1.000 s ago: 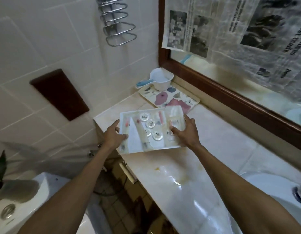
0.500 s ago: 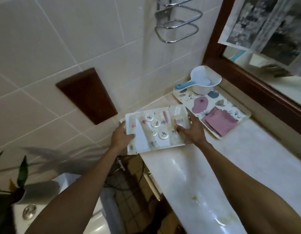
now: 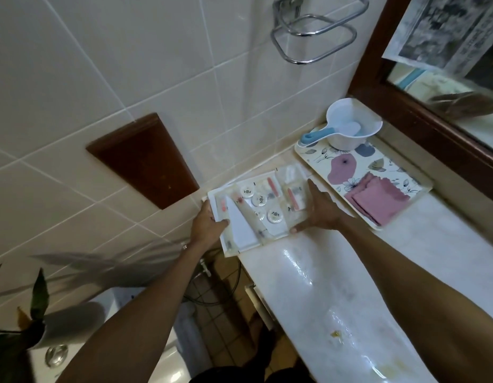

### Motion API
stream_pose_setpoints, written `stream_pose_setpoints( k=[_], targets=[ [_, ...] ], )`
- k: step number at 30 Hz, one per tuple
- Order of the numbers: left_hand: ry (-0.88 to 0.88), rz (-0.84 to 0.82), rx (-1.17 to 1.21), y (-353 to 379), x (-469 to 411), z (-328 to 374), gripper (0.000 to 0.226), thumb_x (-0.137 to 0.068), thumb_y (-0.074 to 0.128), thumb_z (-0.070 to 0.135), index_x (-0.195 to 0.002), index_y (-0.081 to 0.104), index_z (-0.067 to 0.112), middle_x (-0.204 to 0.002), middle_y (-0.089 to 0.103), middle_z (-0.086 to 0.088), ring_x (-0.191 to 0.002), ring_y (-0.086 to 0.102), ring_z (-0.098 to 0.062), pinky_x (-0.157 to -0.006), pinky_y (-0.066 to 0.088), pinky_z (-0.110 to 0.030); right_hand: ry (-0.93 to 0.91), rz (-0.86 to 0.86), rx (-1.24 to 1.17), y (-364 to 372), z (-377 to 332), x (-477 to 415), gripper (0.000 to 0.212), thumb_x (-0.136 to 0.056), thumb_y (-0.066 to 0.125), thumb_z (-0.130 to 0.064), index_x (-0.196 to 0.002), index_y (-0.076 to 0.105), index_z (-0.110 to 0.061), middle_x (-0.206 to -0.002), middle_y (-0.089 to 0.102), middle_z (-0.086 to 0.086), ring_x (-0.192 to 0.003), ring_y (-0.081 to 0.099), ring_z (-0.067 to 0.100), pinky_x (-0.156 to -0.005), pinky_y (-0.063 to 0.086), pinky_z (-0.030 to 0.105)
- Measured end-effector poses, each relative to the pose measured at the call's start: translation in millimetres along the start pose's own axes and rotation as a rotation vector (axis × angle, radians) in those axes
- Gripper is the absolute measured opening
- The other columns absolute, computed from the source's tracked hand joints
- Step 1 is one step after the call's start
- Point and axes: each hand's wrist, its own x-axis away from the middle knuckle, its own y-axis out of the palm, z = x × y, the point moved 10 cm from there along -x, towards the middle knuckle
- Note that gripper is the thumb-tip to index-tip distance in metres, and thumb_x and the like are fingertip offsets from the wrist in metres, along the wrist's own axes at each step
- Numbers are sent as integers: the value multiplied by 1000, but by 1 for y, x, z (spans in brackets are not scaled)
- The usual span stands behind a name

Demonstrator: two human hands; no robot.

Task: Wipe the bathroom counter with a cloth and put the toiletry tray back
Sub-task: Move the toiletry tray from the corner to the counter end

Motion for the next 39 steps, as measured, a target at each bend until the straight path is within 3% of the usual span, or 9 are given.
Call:
stream_pose_setpoints(
  k=[3, 6, 9, 12, 17, 20, 30, 34, 39],
  targets=[
    [-6, 4, 6, 2, -2, 2, 64, -92, 75, 12, -148, 47, 23, -135, 67, -6, -123, 65, -29, -93, 57, -42, -74, -71, 210, 4, 0, 2, 171, -31, 95, -60, -155, -18, -26, -167, 4, 2, -150, 11, 36, -119, 21, 57],
    [-18, 7, 13, 4, -4, 2, 66, -94, 74, 14, -151, 44, 25, -135, 66, -7, -122, 65, -30, -91, 58, -42, -134, 0, 289, -5, 0, -3, 168, -32, 94, -62, -157, -12, -23, -163, 19, 7, -146, 23, 39, -116, 29, 54],
    [-32, 12, 15, 8, -6, 3, 68, -95, 73, 15, -154, 41, 25, -133, 67, -9, -118, 66, -30, -87, 59, -40, -153, 71, 131, -20, 2, -6, 158, -37, 99, -47, -159, 4, -17, -161, 29, 7, -145, 31, 30, -116, 32, 39],
    [-52, 12, 41, 13, -4, 6, 67, -97, 70, 15, -155, 38, 22, -126, 68, -7, -115, 68, -30, -84, 61, -39, -186, 169, -69, -37, 6, -7, 139, -39, 101, -27, -155, 24, -28, -144, 53, 0, -128, 50, 24, -98, 44, 34],
    [-92, 1, 57, 22, -6, 6, 76, -99, 69, 21, -162, 26, 21, -133, 65, -9, -118, 67, -30, -93, 62, -46, -132, 233, -90, -44, 13, -14, 119, -42, 98, -24, -146, 40, -26, -129, 65, 4, -117, 59, 27, -88, 48, 33],
    [-120, 9, 48, 22, -5, 6, 81, -99, 68, 23, -164, 19, 21, -135, 63, -10, -117, 66, -30, -90, 62, -43, -93, 242, -129, -42, 20, -19, 121, -43, 97, -24, -148, 38, -25, -134, 62, 6, -123, 56, 27, -97, 49, 38],
    [-105, 17, -3, 19, -4, 8, 76, -100, 67, 23, -163, 23, 22, -130, 64, -12, -110, 68, -28, -87, 63, -43, 44, 374, 18, -47, 25, -7, 102, -58, 93, -31, -146, 40, -25, -117, 67, 18, -109, 62, 37, -84, 47, 38],
    [-81, 52, -195, 10, 1, 14, 65, -103, 60, 31, -159, 31, 20, -133, 64, -12, -117, 66, -32, -94, 60, -46, 73, 407, 36, -48, 21, 7, 91, -62, 87, -35, -142, 44, -25, -115, 70, 14, -107, 64, 35, -83, 46, 37],
    [87, 225, -513, 1, 16, 59, 52, -106, 53, 36, -151, 44, 13, -140, 61, -11, -121, 64, -31, -88, 51, -41, 37, 429, -44, -58, 23, 24, 70, -72, 82, -32, -135, 52, -21, -122, 68, 9, -110, 62, 33, -81, 42, 34]
  ],
)
